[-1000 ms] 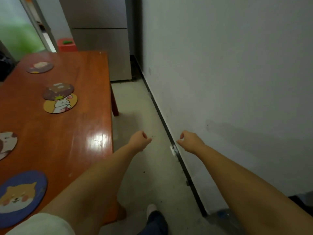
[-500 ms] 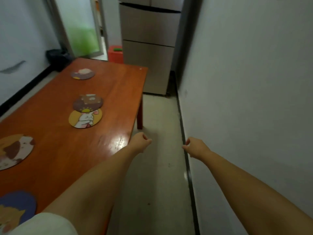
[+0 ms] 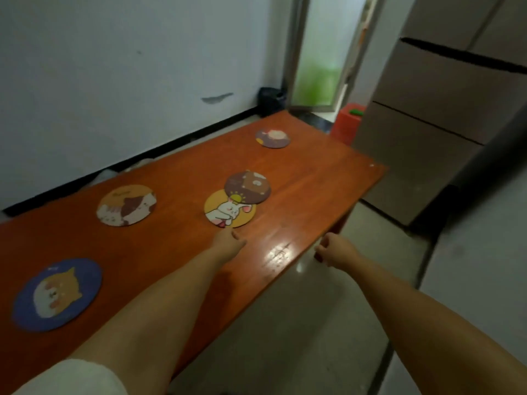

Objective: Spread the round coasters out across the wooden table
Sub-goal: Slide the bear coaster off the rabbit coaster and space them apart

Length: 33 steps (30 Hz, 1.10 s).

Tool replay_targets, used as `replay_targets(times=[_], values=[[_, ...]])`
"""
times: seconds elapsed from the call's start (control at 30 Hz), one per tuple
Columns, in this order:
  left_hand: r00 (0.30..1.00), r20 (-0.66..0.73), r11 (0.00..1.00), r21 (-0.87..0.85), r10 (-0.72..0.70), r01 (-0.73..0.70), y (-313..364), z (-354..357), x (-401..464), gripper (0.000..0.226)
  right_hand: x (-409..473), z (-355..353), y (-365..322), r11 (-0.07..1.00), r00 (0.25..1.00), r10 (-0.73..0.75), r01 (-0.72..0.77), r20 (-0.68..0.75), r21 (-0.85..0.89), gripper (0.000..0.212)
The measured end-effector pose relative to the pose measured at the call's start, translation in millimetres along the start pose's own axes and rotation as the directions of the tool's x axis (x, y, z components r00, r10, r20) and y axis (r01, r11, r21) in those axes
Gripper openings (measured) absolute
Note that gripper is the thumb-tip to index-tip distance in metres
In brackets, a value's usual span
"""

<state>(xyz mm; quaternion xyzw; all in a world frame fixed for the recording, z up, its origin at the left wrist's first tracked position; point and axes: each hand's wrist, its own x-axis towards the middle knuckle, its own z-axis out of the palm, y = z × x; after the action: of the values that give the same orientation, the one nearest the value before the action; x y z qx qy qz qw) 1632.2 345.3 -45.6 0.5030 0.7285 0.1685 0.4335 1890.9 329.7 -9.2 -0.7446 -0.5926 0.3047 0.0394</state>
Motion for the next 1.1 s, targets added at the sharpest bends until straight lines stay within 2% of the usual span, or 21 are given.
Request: replay_targets(times=[0.1, 0.23, 0.4, 0.57, 0.7, 0.83, 0.9, 1.03, 1.1], values=[[0.995, -0.054, 0.996, -0.032, -0.089, 0.088, -4.6, -3.7, 9.1, 0.017, 36.5, -1.5, -16.0, 0.998, 0.997, -0.065, 0.066, 0.049, -0.013, 0.033], [0.968, -0.139, 0.978, -0.049, -0.209, 0.204, -14.0, -13.1, 30.1, 0.027, 75.3, 12.5, -42.7, 0.988, 0.979, -0.148, 0.153, 0.141, -0.027, 0.035], [0.948, -0.188, 0.966, -0.083, -0.256, 0.245, -14.2, -35.0, 61.5, 0.03, 121.8, 24.6, -82.2, 0.97, 0.95, -0.223, 0.238, 0.219, -0.045, 0.035], [0.946, -0.171, 0.961, -0.085, -0.273, 0.262, -4.2, -63.2, 101.8, 0.031, 166.1, 16.5, -115.3, 0.957, 0.941, -0.274, 0.287, 0.198, -0.038, 0.033], [0.957, -0.123, 0.964, -0.079, -0.262, 0.254, 15.1, -68.2, 130.0, 0.025, 199.9, 11.7, -124.3, 0.971, 0.954, -0.234, 0.24, 0.187, -0.013, 0.033], [0.956, -0.069, 0.954, -0.117, -0.286, 0.277, 27.7, -56.3, 162.0, 0.038, 237.5, 15.9, -128.5, 0.983, 0.973, -0.182, 0.183, 0.139, 0.003, 0.031], [0.946, -0.087, 0.94, -0.177, -0.311, 0.293, 32.5, -50.0, 174.6, 0.038, 255.3, 18.9, -131.1, 0.99, 0.982, -0.139, 0.137, 0.13, 0.022, 0.033], [0.903, -0.182, 0.912, -0.215, -0.389, 0.349, 40.6, -46.5, 193.6, 0.019, 279.3, 20.8, -139.3, 0.996, 0.991, -0.078, 0.072, 0.105, 0.056, 0.05], [0.882, -0.19, 0.887, -0.264, -0.432, 0.378, 42.9, -45.7, 201.2, 0.026, 288.2, 22.7, -142.7, 0.995, 0.993, -0.056, 0.046, 0.108, 0.092, 0.053]])
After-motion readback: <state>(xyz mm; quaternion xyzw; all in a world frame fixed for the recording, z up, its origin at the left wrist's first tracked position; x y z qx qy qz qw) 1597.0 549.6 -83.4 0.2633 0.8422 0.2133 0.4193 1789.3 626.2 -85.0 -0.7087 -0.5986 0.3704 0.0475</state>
